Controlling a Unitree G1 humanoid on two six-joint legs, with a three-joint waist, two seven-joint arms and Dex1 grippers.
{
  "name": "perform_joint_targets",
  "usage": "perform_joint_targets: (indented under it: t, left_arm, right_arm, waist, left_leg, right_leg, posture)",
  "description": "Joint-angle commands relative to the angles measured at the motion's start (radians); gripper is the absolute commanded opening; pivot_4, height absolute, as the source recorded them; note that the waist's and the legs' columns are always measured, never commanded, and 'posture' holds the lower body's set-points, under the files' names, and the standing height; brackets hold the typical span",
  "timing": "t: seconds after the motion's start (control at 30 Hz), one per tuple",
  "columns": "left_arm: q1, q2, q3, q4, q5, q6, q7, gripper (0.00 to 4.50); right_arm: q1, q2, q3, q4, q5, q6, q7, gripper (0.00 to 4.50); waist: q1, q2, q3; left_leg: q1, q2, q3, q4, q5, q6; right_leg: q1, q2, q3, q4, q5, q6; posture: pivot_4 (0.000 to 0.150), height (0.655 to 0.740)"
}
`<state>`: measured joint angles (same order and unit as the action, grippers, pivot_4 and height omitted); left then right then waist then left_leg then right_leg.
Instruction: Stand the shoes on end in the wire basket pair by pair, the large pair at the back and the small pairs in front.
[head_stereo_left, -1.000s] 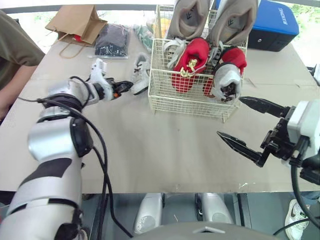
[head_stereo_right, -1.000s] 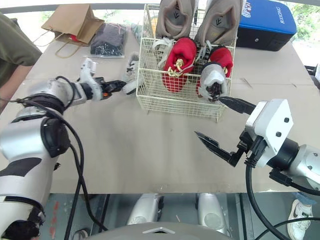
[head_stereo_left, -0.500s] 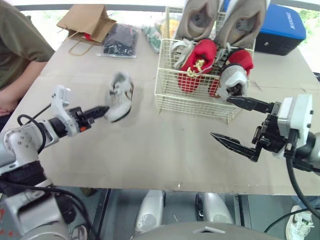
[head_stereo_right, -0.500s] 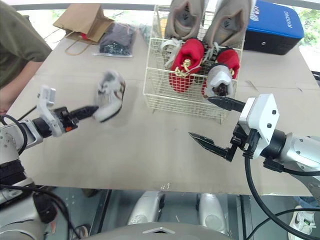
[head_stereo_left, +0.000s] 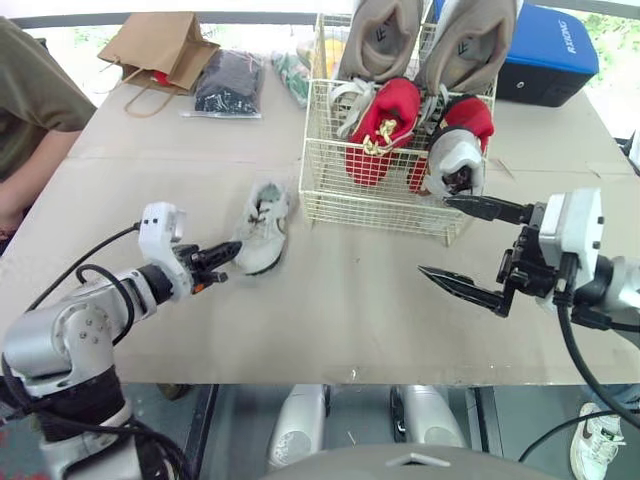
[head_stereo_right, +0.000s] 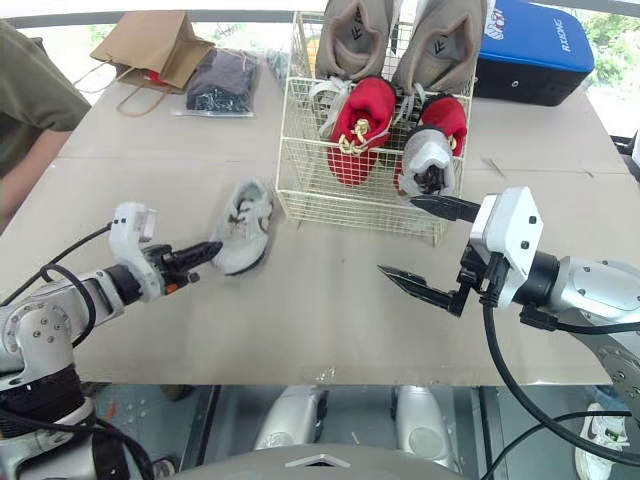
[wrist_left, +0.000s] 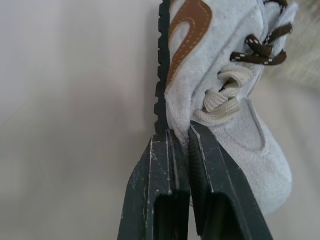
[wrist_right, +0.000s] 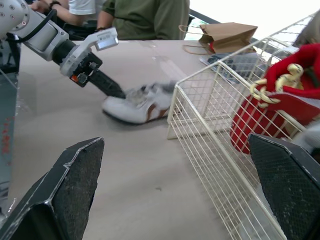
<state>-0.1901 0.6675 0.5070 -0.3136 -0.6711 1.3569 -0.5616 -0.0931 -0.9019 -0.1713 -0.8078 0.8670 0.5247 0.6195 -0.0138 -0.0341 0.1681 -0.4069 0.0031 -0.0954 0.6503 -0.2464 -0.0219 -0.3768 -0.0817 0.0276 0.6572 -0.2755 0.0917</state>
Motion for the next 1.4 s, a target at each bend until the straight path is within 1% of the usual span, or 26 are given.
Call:
perform_joint_targets:
  t: [0.03,0.1,0.17,0.23,0.3,0.4,0.43,0.5,0.57,0.6,0.67,0.7,0.73,0.77,0.8,0.87,0.97,1.03,1.07,1.1,1.13,1.17,1.23,1.27,1.37,1.4]
  left_arm:
    - [-0.039,0.105,-0.045,0.052,-0.041,-0.012,-0.108,1.56]
    - [-0.096,0.169,-0.073,0.136,-0.064,0.002,-0.168,2.54]
    - [-0.145,0.254,-0.142,0.216,-0.074,-0.014,-0.273,3.48]
    - [-0.186,0.313,-0.218,0.29,-0.06,-0.061,-0.363,3.48]
    - [-0.268,0.338,-0.307,0.417,-0.016,-0.115,-0.428,3.48]
    - [-0.407,0.345,-0.504,0.604,0.091,-0.227,-0.566,3.48]
    - [-0.471,0.322,-0.574,0.716,0.161,-0.311,-0.608,3.48]
    - [-0.561,0.276,-0.66,0.895,0.264,-0.454,-0.666,2.96]
    - [-0.596,0.265,-0.712,0.974,0.309,-0.547,-0.776,2.26]
    - [-0.608,0.261,-0.717,1.004,0.32,-0.567,-0.805,1.74]
    - [-0.618,0.257,-0.703,1.029,0.326,-0.585,-0.846,0.89]
    - [-0.618,0.256,-0.669,1.019,0.299,-0.561,-0.857,0.62]
    - [-0.616,0.255,-0.625,1.003,0.269,-0.531,-0.85,0.13]
    - [-0.607,0.257,-0.578,0.972,0.234,-0.497,-0.841,0.01]
    - [-0.595,0.259,-0.535,0.939,0.206,-0.475,-0.832,0.01]
    - [-0.565,0.249,-0.39,0.848,0.12,-0.381,-0.738,0.01]
    - [-0.522,0.226,-0.21,0.639,0.015,-0.278,-0.604,0.01]
    - [-0.597,0.142,-0.059,0.437,-0.047,-0.25,-0.376,0.01]
    - [-0.628,0.091,-0.046,0.318,-0.039,-0.277,-0.272,0.01]
    - [-0.648,0.056,-0.048,0.247,-0.028,-0.297,-0.205,0.01]
    - [-0.646,-0.016,-0.053,0.173,-0.035,-0.377,-0.178,0.01]
    - [-0.633,-0.076,-0.085,0.113,-0.008,-0.459,-0.15,0.01]
    - [-0.587,-0.174,-0.171,0.024,0.072,-0.624,-0.106,0.01]
    - [-0.567,-0.2,-0.208,0.003,0.107,-0.685,-0.097,0.01]
    - [-0.487,-0.28,-0.335,0.033,0.292,-1.046,-0.101,0.01]
    - [-0.454,-0.303,-0.386,0.07,0.382,-1.222,-0.096,0.01]
  right_arm:
    - [0.009,0.005,-0.015,-0.039,-0.009,-0.003,0.009,4.5]
    - [0.023,0.005,-0.023,-0.051,-0.005,-0.004,0.016,4.5]
    - [0.037,0.0,-0.031,-0.062,-0.003,-0.008,0.029,4.5]
    - [0.048,-0.004,-0.035,-0.068,-0.003,-0.012,0.046,4.5]
    - [0.056,-0.007,-0.041,-0.072,-0.009,-0.016,0.058,4.5]
    - [0.055,-0.006,-0.045,-0.073,-0.021,-0.013,0.057,4.5]
    - [0.055,-0.008,-0.05,-0.079,-0.018,-0.008,0.052,4.5]
    - [0.056,-0.01,-0.06,-0.097,-0.009,0.002,0.038,4.5]
    - [0.067,-0.014,-0.075,-0.113,-0.002,0.013,0.028,4.5]
    - [0.075,-0.016,-0.084,-0.12,0.001,0.017,0.025,4.5]
    - [0.09,-0.017,-0.1,-0.13,0.007,0.024,0.02,4.5]
    - [0.097,-0.016,-0.105,-0.133,0.009,0.025,0.017,4.5]
    - [0.102,-0.015,-0.11,-0.136,0.01,0.026,0.014,4.5]
    - [0.108,-0.014,-0.115,-0.137,0.009,0.026,0.012,4.5]
    - [0.111,-0.011,-0.119,-0.137,0.007,0.026,0.009,4.5]
    - [0.119,-0.002,-0.123,-0.131,-0.019,0.017,0.002,4.5]
    - [0.134,0.013,-0.13,-0.113,-0.067,-0.003,-0.005,4.5]
    - [0.146,0.033,-0.149,-0.093,-0.068,-0.004,-0.018,4.5]
    - [0.156,0.039,-0.167,-0.084,-0.07,-0.006,-0.018,4.5]
    - [0.155,0.041,-0.176,-0.076,-0.072,-0.004,-0.017,4.5]
    - [0.16,0.041,-0.185,-0.07,-0.078,-0.008,-0.007,4.5]
    - [0.167,0.049,-0.195,-0.064,-0.09,-0.023,-0.001,4.5]
    - [0.175,0.067,-0.215,-0.058,-0.088,-0.041,0.006,4.5]
    - [0.175,0.076,-0.222,-0.055,-0.081,-0.047,0.007,4.5]
    - [0.182,0.088,-0.256,-0.068,-0.055,-0.042,0.003,4.5]
    - [0.188,0.086,-0.27,-0.076,-0.046,-0.039,0.004,4.5]
  waist:
    - [0.004,0.0,0.0]
    - [0.006,0.001,0.0]
    - [0.001,0.001,0.0]
    - [-0.003,0.001,0.001]
    - [-0.002,0.002,0.001]
    - [0.0,0.002,0.001]
    - [0.0,0.002,0.001]
    - [0.002,0.001,0.001]
    - [0.0,0.001,0.001]
    - [-0.001,0.001,0.001]
    - [-0.001,0.001,0.001]
    - [-0.001,0.001,0.001]
    - [-0.002,0.001,0.001]
    - [-0.003,0.001,0.001]
    - [-0.004,0.001,0.001]
    - [-0.004,0.001,0.001]
    - [-0.006,0.0,0.001]
    - [0.002,0.0,0.001]
    - [0.01,-0.001,0.001]
    - [0.016,-0.002,0.0]
    - [0.02,-0.002,0.0]
    - [0.024,-0.001,0.0]
    - [0.026,0.002,-0.002]
    - [0.025,0.002,-0.002]
    - [0.018,0.002,-0.002]
    - [0.015,0.002,-0.002]
  left_leg:
    - [0.001,0.0,0.0,0.0,0.0,0.0]
    - [0.001,0.0,0.0,0.0,0.0,0.0]
    - [0.001,0.0,0.0,-0.001,0.0,0.0]
    - [0.002,0.0,0.001,-0.002,0.0,0.0]
    - [0.003,0.0,0.003,-0.003,0.0,0.0]
    - [0.005,0.0,0.004,-0.004,0.0,0.0]
    - [0.005,0.0,0.005,-0.004,0.0,0.0]
    - [0.005,0.0,0.005,-0.003,0.0,0.0]
    - [0.005,0.0,0.005,-0.003,0.0,0.0]
    - [0.004,0.0,0.005,-0.003,0.0,0.0]
    - [0.004,0.0,0.005,-0.003,0.0,0.0]
    - [0.003,0.0,0.005,-0.003,0.0,0.0]
    - [0.003,0.0,0.005,-0.003,0.0,0.0]
    - [0.002,0.0,0.005,-0.003,0.0,0.0]
    - [0.0,0.001,0.004,-0.001,0.0,0.0]
    - [0.0,0.001,0.004,-0.001,0.0,0.0]
    - [-0.001,0.001,0.002,0.0,0.0,0.0]
    - [-0.001,0.001,0.003,0.001,0.0,0.0]
    - [-0.002,0.001,0.001,0.001,0.0,0.0]
    - [-0.006,0.001,-0.003,0.005,0.0,0.0]
    - [-0.007,0.0,-0.004,0.005,0.0,0.0]
    - [-0.007,0.0,-0.004,0.006,0.0,0.0]
    - [-0.005,-0.002,0.0,0.005,0.002,-0.004]
    - [-0.004,-0.002,0.001,0.005,0.002,-0.004]
    - [-0.002,-0.001,0.002,0.002,0.002,-0.004]
    - [-0.001,-0.001,0.003,0.002,0.002,-0.004]
  right_leg:
    - [0.0,0.0,0.0,0.0,0.0,0.0]
    - [0.0,0.0,0.0,0.0,0.0,0.0]
    - [0.0,0.0,0.0,0.0,0.0,0.0]
    - [0.001,0.0,0.001,0.0,0.0,0.0]
    - [0.001,0.0,0.002,0.0,0.0,0.0]
    - [0.002,0.0,0.002,0.0,0.0,0.0]
    - [0.002,0.0,0.002,0.0,0.0,0.0]
    - [0.002,0.0,0.002,0.0,0.0,0.0]
    - [0.002,0.0,0.002,0.0,0.0,0.0]
    - [0.002,0.0,0.002,0.0,0.0,0.0]
    - [0.001,0.0,0.002,-0.001,0.0,0.0]
    - [0.001,0.0,0.002,-0.001,0.0,0.0]
    - [0.001,0.0,0.002,-0.001,0.0,0.0]
    - [0.0,0.0,0.002,-0.001,0.0,0.0]
    - [-0.001,0.0,0.001,0.0,0.0,0.0]
    - [-0.001,0.0,0.001,0.0,0.0,0.0]
    - [-0.002,0.0,0.0,0.001,0.0,0.0]
    - [-0.002,0.0,0.0,0.001,0.0,0.0]
    - [-0.001,-0.001,-0.001,0.0,0.0,0.0]
    - [-0.002,-0.001,-0.006,0.001,0.0,0.0]
    - [-0.002,-0.001,-0.007,0.0,0.0,0.0]
    - [-0.001,-0.002,-0.006,0.0,0.0,0.001]
    - [0.0,-0.004,-0.004,-0.001,0.0,0.001]
    - [0.0,-0.004,-0.003,-0.001,0.0,0.001]
    - [0.0,-0.002,-0.001,0.0,0.0,0.0]
    - [0.0,-0.002,0.0,0.0,0.0,0.0]
  posture:
    - [0.15,0.74]
    - [0.15,0.74]
    - [0.15,0.74]
    - [0.15,0.74]
    - [0.15,0.74]
    - [0.15,0.74]
    - [0.15,0.74]
    - [0.15,0.74]
    - [0.15,0.74]
    - [0.15,0.74]
    - [0.15,0.74]
    - [0.15,0.74]
    - [0.15,0.74]
    - [0.15,0.74]
    - [0.15,0.74]
    - [0.15,0.74]
    - [0.15,0.74]
    - [0.15,0.74]
    - [0.15,0.74]
    - [0.15,0.74]
    - [0.15,0.74]
    - [0.15,0.74]
    - [0.15,0.74]
    - [0.15,0.74]
    - [0.15,0.74]
    - [0.15,0.74]
